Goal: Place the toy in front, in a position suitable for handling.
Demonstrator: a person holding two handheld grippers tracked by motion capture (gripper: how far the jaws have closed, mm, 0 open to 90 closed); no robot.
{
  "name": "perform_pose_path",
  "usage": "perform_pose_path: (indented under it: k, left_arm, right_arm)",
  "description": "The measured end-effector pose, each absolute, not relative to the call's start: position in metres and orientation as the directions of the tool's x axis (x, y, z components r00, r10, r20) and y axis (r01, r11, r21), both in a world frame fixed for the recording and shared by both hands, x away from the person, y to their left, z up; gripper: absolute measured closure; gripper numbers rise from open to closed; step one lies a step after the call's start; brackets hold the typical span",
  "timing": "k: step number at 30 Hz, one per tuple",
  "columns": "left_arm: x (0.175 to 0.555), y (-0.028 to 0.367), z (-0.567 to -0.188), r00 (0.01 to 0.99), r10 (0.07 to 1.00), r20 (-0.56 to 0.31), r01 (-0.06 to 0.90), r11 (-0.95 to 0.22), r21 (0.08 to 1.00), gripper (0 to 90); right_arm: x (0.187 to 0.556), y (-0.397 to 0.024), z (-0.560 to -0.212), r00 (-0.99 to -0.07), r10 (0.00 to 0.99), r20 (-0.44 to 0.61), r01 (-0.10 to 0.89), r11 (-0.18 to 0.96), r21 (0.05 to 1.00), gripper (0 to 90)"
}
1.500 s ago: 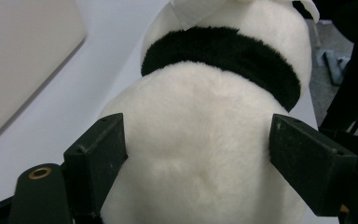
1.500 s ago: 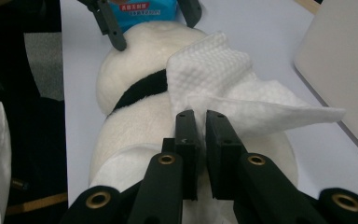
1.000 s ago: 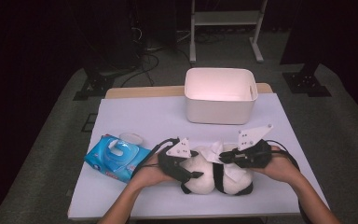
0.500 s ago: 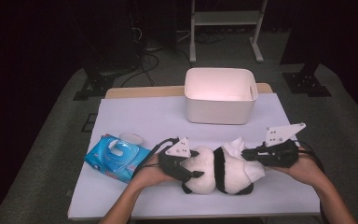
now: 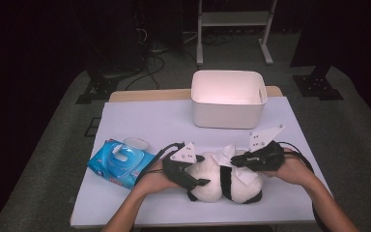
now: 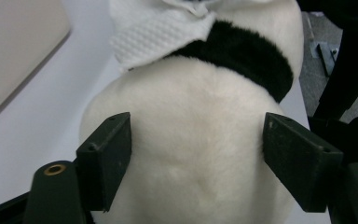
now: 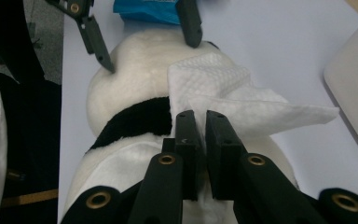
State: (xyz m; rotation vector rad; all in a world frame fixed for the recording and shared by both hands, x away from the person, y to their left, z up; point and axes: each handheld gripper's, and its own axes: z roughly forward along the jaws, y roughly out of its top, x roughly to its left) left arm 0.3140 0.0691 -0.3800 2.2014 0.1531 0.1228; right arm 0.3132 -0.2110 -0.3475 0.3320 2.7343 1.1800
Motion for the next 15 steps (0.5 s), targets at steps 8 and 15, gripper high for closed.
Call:
perform_pose_path:
  k: [8, 15]
  left_arm:
    - [0.31, 0.059, -0.384, 0.988, 0.14, 0.065, 0.038, -0.627, 0.778, 27.6]
    - [0.307, 0.063, -0.387, 0.988, 0.141, 0.07, 0.035, -0.63, 0.776, 31.1]
  right_arm:
    - [0.304, -0.222, -0.347, -0.969, 0.246, -0.022, 0.145, 0.637, 0.757, 83.3]
    - [0.322, -0.198, -0.342, -0.967, 0.249, -0.048, 0.137, 0.674, 0.726, 83.3]
